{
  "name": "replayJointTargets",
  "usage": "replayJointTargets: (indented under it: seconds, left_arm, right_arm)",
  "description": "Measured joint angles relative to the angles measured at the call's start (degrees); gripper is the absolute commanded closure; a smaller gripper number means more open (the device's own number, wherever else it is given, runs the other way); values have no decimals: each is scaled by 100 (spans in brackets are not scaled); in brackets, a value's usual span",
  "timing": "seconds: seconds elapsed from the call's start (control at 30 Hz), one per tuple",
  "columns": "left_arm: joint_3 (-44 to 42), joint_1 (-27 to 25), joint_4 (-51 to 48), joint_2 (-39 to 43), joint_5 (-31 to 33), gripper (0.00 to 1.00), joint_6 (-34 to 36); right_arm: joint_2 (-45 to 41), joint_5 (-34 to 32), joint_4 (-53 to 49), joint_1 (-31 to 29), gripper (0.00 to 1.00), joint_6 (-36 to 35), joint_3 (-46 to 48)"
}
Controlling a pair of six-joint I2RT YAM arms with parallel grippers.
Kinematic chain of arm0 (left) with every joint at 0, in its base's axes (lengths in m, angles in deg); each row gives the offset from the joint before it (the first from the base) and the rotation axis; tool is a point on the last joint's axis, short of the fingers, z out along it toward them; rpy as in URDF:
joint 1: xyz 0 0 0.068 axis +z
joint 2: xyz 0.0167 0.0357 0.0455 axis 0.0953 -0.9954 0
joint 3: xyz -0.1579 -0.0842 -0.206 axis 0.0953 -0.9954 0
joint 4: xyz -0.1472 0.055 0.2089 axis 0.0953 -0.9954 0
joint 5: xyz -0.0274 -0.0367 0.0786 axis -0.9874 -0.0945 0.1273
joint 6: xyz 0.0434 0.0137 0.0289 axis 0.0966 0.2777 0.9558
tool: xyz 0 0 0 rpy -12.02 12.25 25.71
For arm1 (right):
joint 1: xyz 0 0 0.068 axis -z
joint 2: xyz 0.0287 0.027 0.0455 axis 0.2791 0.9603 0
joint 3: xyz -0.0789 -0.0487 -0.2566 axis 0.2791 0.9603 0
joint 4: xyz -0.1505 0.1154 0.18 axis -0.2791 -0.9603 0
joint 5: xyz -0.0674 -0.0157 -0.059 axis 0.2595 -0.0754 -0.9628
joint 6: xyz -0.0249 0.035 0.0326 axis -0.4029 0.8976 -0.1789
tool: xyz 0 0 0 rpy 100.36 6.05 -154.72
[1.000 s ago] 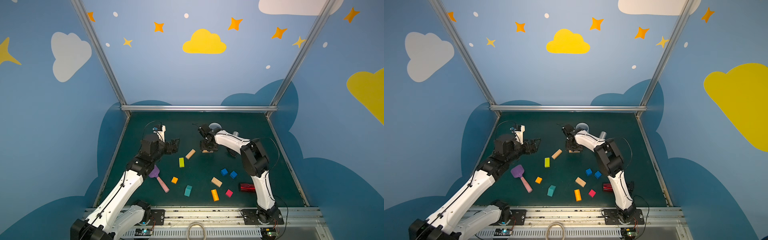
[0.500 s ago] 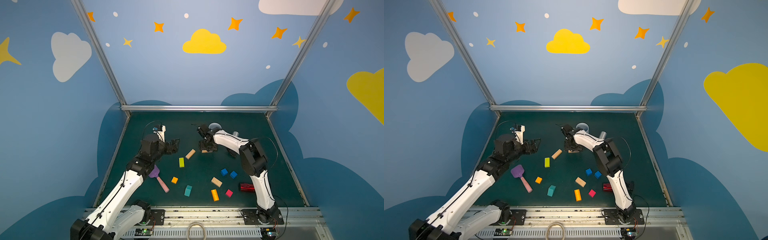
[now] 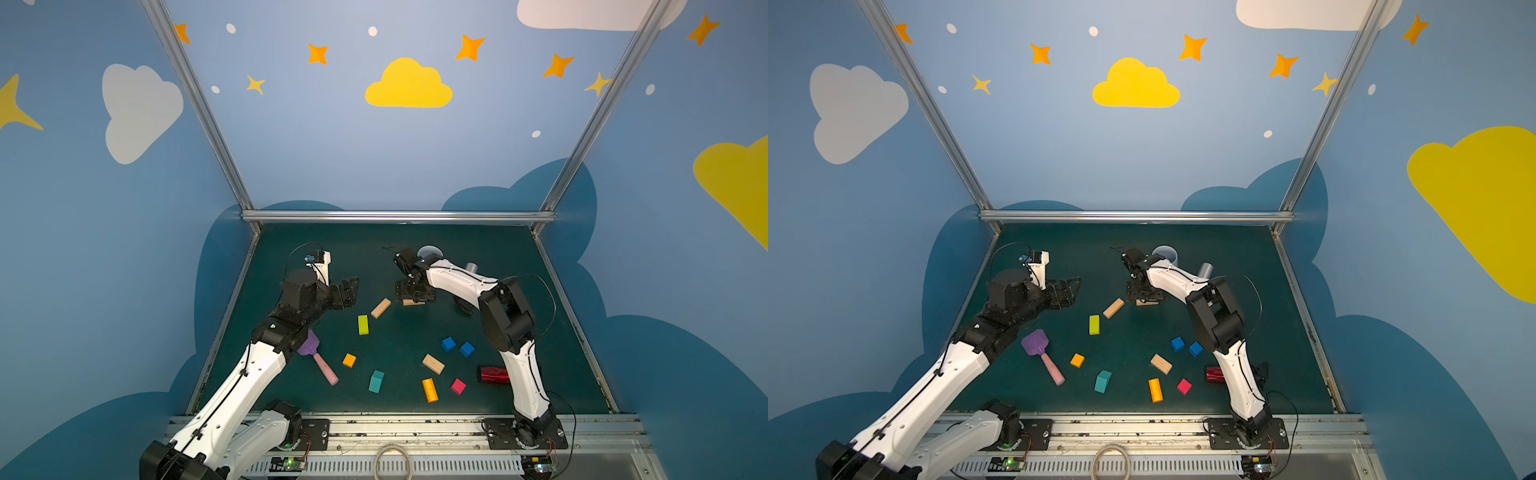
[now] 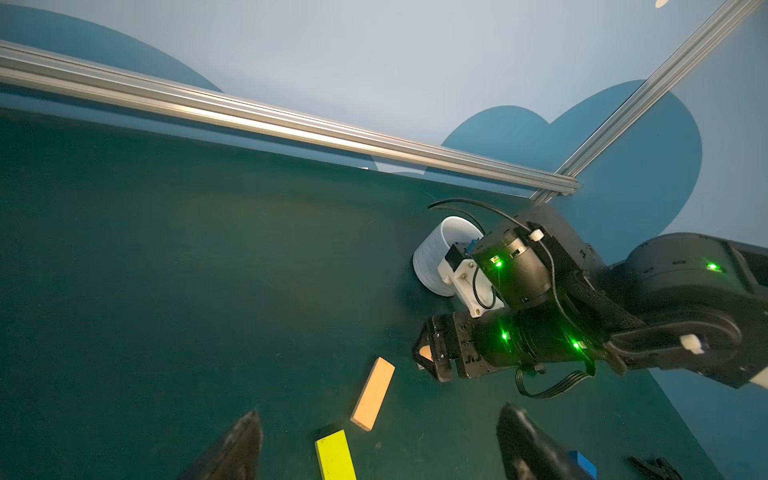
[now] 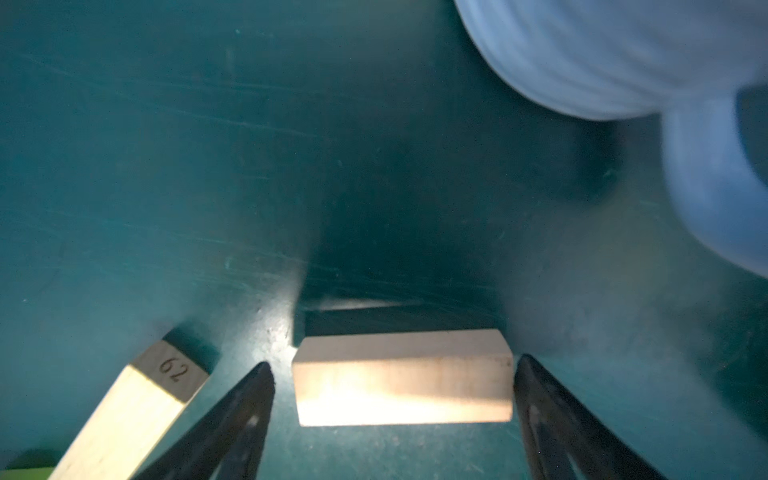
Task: Build the wood block tower
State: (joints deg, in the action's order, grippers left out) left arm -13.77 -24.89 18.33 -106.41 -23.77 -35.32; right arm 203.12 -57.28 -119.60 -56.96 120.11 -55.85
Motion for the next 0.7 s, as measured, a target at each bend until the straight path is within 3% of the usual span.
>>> replayJointTargets:
  seconds: [0.23, 0.43, 0.7]
  left_arm:
    - [-9, -26, -7, 98, 7, 12, -2]
    - [-9, -55, -24, 142, 24, 12, -2]
    - [-9, -74, -46, 138, 24, 12, -7]
  right_arm:
    - [-151, -2, -72, -24, 11, -2, 0]
    - [-780, 0, -103, -146, 11, -83, 92]
    - [-1333, 304, -9, -304, 11, -988, 173]
